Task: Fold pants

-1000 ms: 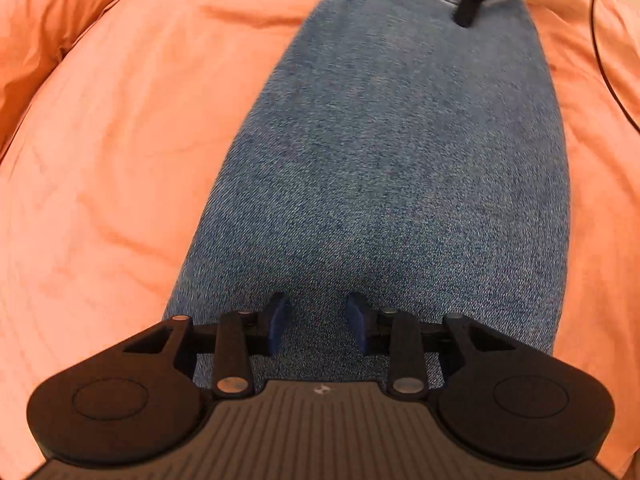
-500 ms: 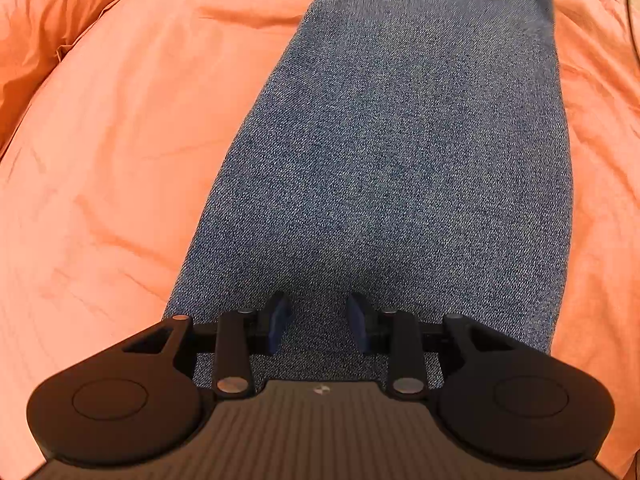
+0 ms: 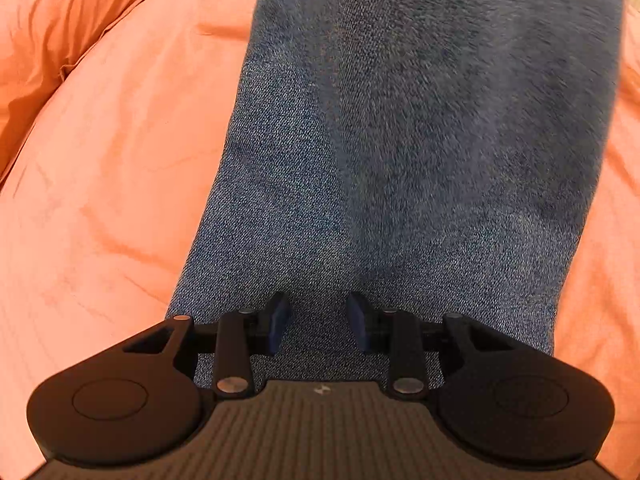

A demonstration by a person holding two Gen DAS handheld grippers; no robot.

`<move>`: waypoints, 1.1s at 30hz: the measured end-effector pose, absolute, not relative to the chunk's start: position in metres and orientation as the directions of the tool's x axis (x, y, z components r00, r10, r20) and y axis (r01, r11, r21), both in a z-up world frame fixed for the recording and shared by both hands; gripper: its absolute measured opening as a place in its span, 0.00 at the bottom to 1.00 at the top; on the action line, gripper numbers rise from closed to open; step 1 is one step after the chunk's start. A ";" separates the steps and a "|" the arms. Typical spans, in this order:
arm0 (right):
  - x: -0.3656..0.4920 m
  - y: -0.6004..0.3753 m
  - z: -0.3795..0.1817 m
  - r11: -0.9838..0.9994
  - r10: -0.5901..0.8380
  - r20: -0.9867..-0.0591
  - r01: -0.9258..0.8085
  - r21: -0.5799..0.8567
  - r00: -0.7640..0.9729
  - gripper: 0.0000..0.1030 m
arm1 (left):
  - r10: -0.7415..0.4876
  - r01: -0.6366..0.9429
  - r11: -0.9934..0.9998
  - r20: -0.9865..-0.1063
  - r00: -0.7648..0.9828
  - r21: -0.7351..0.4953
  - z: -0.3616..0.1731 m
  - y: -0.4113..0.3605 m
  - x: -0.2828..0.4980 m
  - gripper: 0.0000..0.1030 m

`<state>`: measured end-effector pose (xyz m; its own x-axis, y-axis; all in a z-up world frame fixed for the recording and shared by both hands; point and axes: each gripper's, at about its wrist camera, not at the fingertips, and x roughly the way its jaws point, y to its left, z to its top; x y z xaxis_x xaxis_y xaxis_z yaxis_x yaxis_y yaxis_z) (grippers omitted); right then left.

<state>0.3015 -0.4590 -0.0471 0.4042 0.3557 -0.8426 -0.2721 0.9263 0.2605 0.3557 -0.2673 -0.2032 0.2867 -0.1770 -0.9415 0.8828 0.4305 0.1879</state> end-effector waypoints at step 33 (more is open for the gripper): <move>0.294 -0.092 -0.162 0.845 0.426 -0.893 -0.418 0.334 0.147 0.12 | -0.181 0.570 0.817 -0.899 0.399 0.089 -0.088 0.015 0.271 0.49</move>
<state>0.2942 -0.0923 -0.1625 0.1467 0.4257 -0.8929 -0.4185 0.8446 0.3339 0.2713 0.0147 -0.0884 0.3994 -0.1810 -0.8987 0.5698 0.8170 0.0887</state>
